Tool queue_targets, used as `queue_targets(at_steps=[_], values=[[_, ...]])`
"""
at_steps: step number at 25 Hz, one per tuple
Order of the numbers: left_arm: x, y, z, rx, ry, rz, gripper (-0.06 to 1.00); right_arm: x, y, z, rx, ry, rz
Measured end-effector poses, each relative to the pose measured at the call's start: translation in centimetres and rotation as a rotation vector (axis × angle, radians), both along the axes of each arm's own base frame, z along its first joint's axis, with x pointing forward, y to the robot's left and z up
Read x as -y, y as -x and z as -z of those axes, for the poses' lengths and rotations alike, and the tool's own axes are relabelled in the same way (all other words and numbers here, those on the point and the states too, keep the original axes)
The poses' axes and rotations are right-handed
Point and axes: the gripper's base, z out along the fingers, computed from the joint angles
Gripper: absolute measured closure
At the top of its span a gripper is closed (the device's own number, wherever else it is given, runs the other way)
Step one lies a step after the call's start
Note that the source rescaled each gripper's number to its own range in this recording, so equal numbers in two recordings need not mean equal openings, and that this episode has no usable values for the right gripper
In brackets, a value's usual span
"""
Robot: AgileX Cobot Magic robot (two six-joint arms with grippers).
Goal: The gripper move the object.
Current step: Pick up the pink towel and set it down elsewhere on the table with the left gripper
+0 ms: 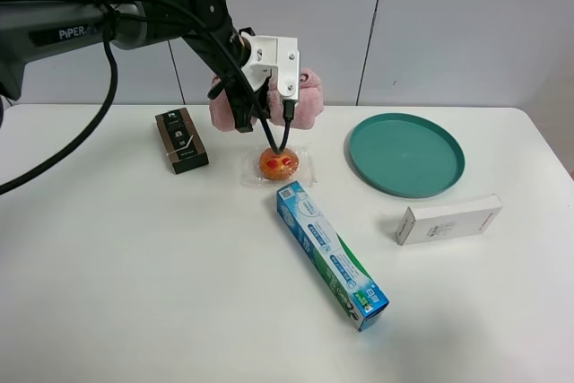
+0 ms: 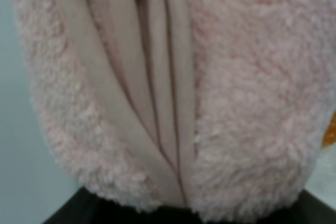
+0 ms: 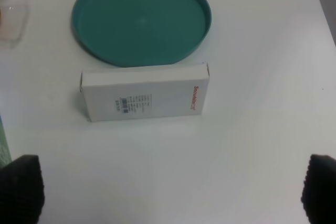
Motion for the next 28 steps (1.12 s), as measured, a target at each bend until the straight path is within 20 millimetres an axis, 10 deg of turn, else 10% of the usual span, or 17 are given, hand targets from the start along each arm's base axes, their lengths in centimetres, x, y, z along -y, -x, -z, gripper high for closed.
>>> queue_targets(at_steps=[28], values=[[-0.5, -4.3, 6.5, 0.156, -0.030, 0.024, 0.94, 0.0, 0.0, 0.0, 0.000, 0.000, 0.000]])
